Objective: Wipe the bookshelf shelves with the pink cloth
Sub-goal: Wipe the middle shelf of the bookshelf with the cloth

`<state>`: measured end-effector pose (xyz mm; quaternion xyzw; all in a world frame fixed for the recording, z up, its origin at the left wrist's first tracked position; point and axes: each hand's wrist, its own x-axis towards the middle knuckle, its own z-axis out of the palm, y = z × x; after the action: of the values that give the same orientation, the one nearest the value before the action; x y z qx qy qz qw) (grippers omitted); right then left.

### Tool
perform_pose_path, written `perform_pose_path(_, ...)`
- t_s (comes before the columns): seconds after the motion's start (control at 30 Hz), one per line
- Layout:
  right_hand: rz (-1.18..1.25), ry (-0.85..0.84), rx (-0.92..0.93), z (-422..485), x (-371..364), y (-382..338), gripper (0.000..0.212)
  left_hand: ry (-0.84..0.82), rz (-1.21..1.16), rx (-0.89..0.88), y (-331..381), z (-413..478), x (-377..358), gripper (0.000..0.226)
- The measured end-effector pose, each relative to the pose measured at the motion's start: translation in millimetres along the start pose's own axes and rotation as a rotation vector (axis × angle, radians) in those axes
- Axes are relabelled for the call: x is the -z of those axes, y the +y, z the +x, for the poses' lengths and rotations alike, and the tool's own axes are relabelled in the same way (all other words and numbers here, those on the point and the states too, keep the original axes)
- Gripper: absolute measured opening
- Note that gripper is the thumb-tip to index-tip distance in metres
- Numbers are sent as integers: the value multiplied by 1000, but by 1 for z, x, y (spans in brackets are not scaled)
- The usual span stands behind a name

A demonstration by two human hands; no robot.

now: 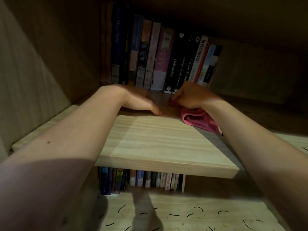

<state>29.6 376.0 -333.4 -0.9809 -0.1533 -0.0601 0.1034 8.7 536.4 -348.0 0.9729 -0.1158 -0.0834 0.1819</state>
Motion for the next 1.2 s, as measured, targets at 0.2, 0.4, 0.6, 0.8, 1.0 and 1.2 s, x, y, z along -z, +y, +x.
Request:
perform_pose_path(0.2, 74, -51, 95, -13, 1, -20, 25, 39, 16, -52, -2, 1, -1, 39)
perform_pose_path(0.4, -8, 4, -19, -7, 1, -4, 23, -28, 5, 18, -2, 2, 0, 61)
perform_pose_path(0.6, 123, -41, 108, -7, 0, -16, 24, 50, -11, -68, -1, 2, -1, 10)
perform_pose_path(0.8, -28, 2, 17, 0, -6, -10, 24, 9, 1, 9, -2, 1, 0, 59)
perform_pose_path(1.0, 100, -30, 104, -6, -2, -12, 23, 27, 7, -52, -2, 1, 0, 27)
perform_pose_path(1.2, -60, 0, 44, 0, -7, -11, 25, 31, 4, -19, -2, 2, 1, 53)
